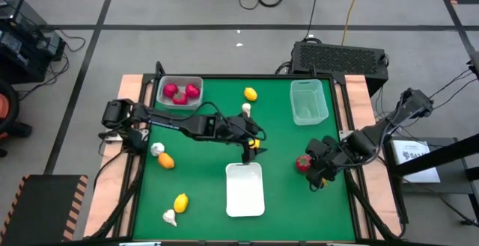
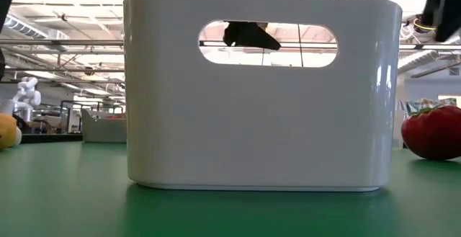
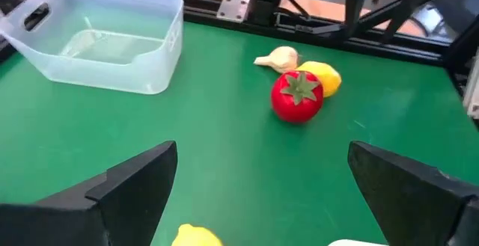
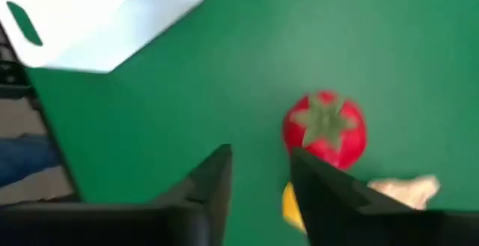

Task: Sort produce into baskets
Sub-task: Put the tomato into the gray bin

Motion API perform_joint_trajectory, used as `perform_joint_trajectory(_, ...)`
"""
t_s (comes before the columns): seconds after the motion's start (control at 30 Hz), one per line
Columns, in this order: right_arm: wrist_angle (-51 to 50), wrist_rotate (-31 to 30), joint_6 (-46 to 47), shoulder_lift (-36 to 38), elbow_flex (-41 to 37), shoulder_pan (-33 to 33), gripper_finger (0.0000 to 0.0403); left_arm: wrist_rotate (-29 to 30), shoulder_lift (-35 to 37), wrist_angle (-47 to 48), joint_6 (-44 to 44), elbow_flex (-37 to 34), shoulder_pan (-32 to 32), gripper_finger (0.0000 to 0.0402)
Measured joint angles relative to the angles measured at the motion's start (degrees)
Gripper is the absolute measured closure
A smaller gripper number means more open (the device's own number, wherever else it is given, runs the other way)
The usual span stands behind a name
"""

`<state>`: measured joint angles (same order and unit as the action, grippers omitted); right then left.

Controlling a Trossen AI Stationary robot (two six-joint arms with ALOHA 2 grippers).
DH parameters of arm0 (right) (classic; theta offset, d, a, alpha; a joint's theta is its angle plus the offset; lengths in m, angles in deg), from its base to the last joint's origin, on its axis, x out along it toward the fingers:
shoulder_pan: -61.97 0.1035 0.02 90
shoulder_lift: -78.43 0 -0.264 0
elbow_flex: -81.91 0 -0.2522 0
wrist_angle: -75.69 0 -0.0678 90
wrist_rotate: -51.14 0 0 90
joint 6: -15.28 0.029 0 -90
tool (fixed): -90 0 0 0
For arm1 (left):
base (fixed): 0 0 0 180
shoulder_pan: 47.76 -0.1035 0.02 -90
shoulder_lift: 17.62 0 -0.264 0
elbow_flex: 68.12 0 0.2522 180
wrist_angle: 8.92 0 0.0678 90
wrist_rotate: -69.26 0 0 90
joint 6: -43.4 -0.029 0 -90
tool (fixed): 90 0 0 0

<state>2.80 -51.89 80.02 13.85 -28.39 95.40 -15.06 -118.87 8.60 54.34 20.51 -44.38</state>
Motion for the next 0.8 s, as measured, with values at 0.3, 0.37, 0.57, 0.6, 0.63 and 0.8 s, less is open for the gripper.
perform_joint_trajectory(0.3, -0.4, -0.3, -1.1, -5.8, 0.0, -1.1, 0.0084, 0.6, 0.7, 11.2, -3.8, 3.5, -2.5, 0.0004)
perform_joint_trajectory(0.37, -0.4, 1.2, -1.6, -7.6, 0.0, -1.7, 0.0057, 0.6, 0.5, 11.3, -3.8, 3.7, -2.7, 0.0004)
perform_joint_trajectory(0.57, -1.6, 2.4, -0.7, -12.8, -0.1, -4.5, 0.0016, 0.7, 0.6, 12.4, -3.9, 4.0, -3.0, 0.0004)
perform_joint_trajectory(0.6, -2.3, 2.9, -0.1, -13.7, -0.1, -5.3, 0.0015, 0.7, 0.6, 12.7, -3.9, 4.0, -3.1, 0.0004)
perform_joint_trajectory(0.63, -2.8, 3.9, 0.5, -14.6, -0.1, -6.1, 0.0015, 0.7, 0.6, 12.9, -3.9, 4.0, -3.1, 0.0004)
perform_joint_trajectory(0.8, -2.9, 9.9, 0.8, -18.3, -0.1, -10.0, 0.0014, 0.8, 0.6, 14.1, -3.9, 4.0, -3.3, 0.0004)
